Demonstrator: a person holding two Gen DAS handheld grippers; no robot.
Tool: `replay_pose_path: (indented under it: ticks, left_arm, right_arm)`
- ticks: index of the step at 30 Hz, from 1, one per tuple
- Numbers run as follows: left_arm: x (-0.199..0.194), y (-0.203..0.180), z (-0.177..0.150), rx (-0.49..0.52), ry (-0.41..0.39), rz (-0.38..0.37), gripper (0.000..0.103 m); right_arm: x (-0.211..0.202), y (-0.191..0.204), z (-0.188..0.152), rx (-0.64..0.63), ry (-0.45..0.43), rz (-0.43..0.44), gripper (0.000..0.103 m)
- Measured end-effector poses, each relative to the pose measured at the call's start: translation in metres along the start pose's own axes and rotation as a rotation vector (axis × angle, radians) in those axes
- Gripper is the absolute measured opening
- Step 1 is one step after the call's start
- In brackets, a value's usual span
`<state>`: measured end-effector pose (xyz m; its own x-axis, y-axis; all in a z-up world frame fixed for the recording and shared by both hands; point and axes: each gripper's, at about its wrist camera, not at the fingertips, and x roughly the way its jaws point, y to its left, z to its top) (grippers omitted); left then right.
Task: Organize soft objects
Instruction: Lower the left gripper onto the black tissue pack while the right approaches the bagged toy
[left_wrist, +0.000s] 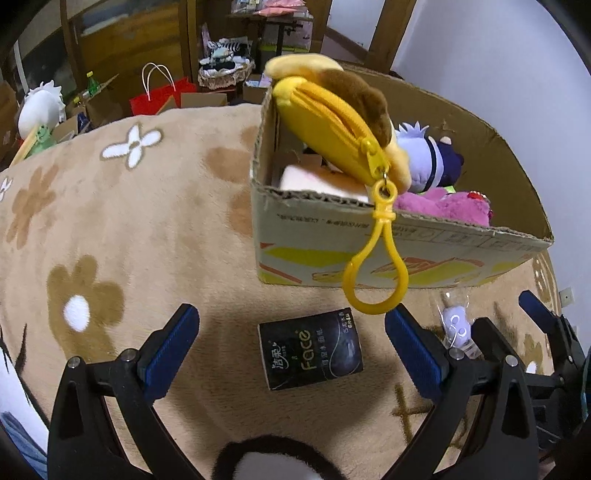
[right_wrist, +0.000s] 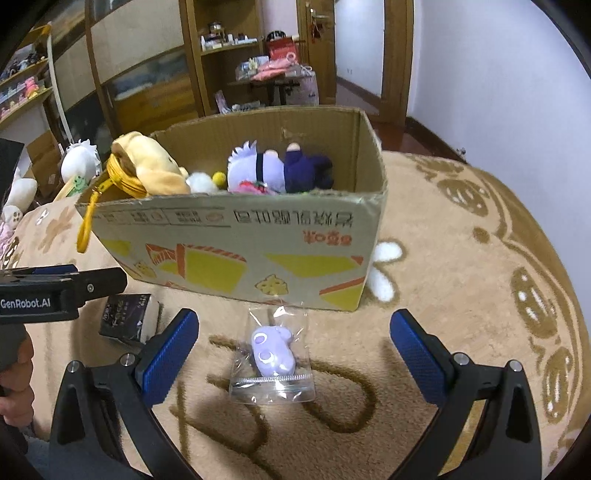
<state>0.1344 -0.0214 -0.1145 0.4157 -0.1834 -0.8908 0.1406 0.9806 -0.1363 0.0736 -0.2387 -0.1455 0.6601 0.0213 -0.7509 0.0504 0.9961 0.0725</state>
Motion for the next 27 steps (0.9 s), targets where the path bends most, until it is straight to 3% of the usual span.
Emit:
replay_pose_path:
  ticks: [12,18,27]
  left_arm:
    - [0.029,-0.004,-0.003,0.016,0.092,0.001,0.100]
    - [0.044,-0.003,-0.006,0.012,0.141,0.033,0.099]
    - [0.058,-0.009,-0.009,0.030,0.149,0.069,0.099]
  right_arm:
    - [0.027,0.001,-0.005,-0.011,0.078,-0.008,0.103]
    - [0.046,0.006,-0.012,-0.039,0.166,-0.037,0.103]
    - [0.059,0.016,-0.018,-0.080,0.180,-0.094,0.103]
